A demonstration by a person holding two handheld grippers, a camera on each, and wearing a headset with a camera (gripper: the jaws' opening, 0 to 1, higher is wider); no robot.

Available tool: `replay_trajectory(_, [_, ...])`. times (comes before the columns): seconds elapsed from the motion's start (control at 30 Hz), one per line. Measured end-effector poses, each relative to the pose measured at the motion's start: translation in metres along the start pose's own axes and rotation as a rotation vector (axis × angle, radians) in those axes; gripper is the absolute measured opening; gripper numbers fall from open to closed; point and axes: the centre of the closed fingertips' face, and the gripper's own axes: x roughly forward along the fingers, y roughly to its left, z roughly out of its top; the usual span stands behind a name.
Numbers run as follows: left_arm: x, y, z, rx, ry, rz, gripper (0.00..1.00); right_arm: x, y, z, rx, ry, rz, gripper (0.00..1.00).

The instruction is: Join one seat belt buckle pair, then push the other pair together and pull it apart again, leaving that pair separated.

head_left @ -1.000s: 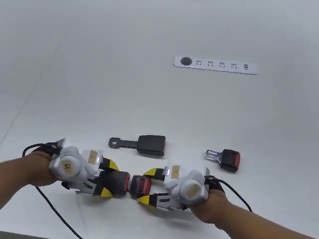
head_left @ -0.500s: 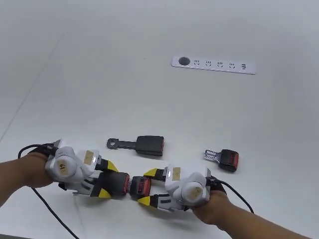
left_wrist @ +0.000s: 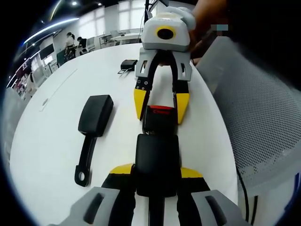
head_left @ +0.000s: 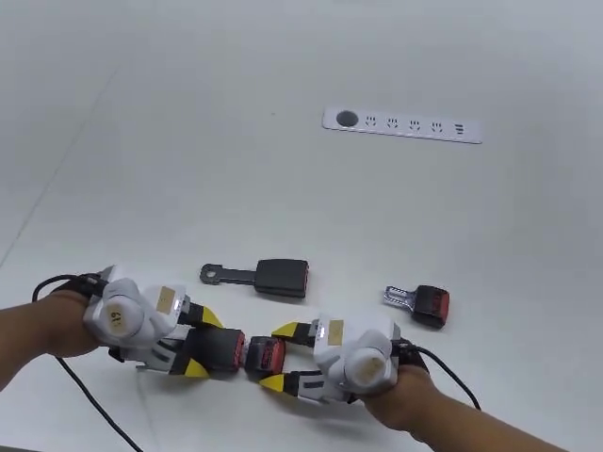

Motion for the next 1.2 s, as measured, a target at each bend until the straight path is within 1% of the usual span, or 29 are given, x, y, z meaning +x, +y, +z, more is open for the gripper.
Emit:
replay_trajectory(0.23, [0.001,0.000,0.001,-0.009,0.001,0.001,0.34,0.000,0.000,-0.001,0.017,-0.007,-0.002,0.33])
replay_trajectory(0.27, [0.002,-0.001,0.002,0.009,0.012,0.000,0.34,0.000,0.000,-0.001,0.015,-0.006,-0.002,0.33])
replay_trajectory(0.3, [0.002,-0.001,0.003,0.010,0.021,-0.002,0.34,0.000,0.001,-0.001,0.014,-0.003,-0.004,0.33])
replay_trajectory(0.33, [0.002,-0.001,0.003,0.023,0.027,-0.004,0.35,0.000,0.001,0.000,0.011,0.001,-0.005,0.33])
replay_trajectory(0.4, [0.002,-0.001,0.003,0.024,0.028,-0.003,0.35,0.001,0.002,0.000,-0.004,0.008,-0.009,0.34])
replay_trajectory(0.47, [0.002,-0.001,0.003,0.027,0.030,-0.003,0.35,0.001,0.001,0.000,0.007,0.011,-0.008,0.35])
replay_trajectory(0.53, [0.003,-0.002,0.005,0.027,0.048,0.000,0.35,0.002,0.001,-0.002,-0.042,0.038,-0.018,0.35])
replay_trajectory(0.57, [0.003,-0.002,0.006,0.028,0.054,0.003,0.35,0.002,0.002,-0.003,-0.050,0.044,-0.021,0.36])
replay_trajectory(0.6, [0.003,-0.001,0.005,0.023,0.059,0.006,0.36,0.002,0.003,-0.001,-0.030,0.032,-0.022,0.37])
replay_trajectory(0.63, [0.004,-0.001,0.005,0.020,0.069,0.009,0.36,0.003,0.005,-0.004,0.006,0.048,-0.018,0.40])
replay_trajectory(0.67, [0.004,0.000,0.005,0.016,0.077,0.013,0.36,0.004,0.003,0.000,0.011,0.026,-0.026,0.44])
replay_trajectory(0.7, [0.005,0.000,0.008,0.012,0.082,0.018,0.37,0.003,0.004,-0.001,0.016,0.034,-0.027,0.51])
replay_trajectory(0.73, [0.005,0.002,0.009,0.001,0.088,0.035,0.41,0.003,0.004,0.000,0.021,0.030,-0.031,0.56])
replay_trajectory(0.77, [0.005,0.003,0.014,0.000,0.075,0.041,0.49,0.002,0.004,0.001,0.039,0.024,-0.038,0.59])
replay_trajectory(0.8, [0.005,0.005,0.016,-0.025,0.060,0.053,0.55,0.001,0.003,0.002,0.048,0.022,-0.043,0.63])
replay_trajectory(0.83, [0.005,0.008,0.022,-0.041,0.034,0.067,0.61,-0.001,0.001,0.003,0.051,0.017,-0.053,0.65])
replay_trajectory(0.87, [0.003,0.009,0.025,-0.039,0.026,0.076,0.65,-0.002,0.000,0.004,0.055,0.013,-0.060,0.67])
replay_trajectory(0.9, [0.001,0.012,0.028,-0.041,0.017,0.086,0.66,-0.004,-0.001,0.005,0.059,0.009,-0.064,0.70])
replay_trajectory(0.93, [-0.001,0.016,0.030,-0.049,0.007,0.106,0.67,-0.006,-0.003,0.005,0.060,0.007,-0.070,0.73])
replay_trajectory(0.97, [-0.003,0.019,0.032,-0.062,-0.004,0.116,0.69,-0.008,-0.005,0.005,0.051,0.010,-0.081,0.75])
replay_trajectory(1.0, [-0.006,0.022,0.037,-0.081,-0.030,0.130,0.70,-0.011,-0.007,0.004,0.047,0.013,-0.093,0.77])
replay_trajectory(1.03, [-0.007,0.025,0.040,-0.087,-0.040,0.138,0.71,-0.013,-0.008,0.004,0.053,0.013,-0.096,0.78])
replay_trajectory(1.1, [-0.009,0.029,0.041,-0.087,-0.042,0.151,0.73,-0.017,-0.010,0.002,0.067,0.015,-0.103,0.79])
replay_trajectory(1.17, [-0.012,0.036,0.046,-0.087,-0.053,0.176,0.73,-0.024,-0.014,0.003,0.075,0.008,-0.122,0.80])
replay_trajectory(1.2, [-0.015,0.038,0.051,-0.091,-0.067,0.187,0.74,-0.029,-0.016,0.006,0.086,0.001,-0.133,0.82])
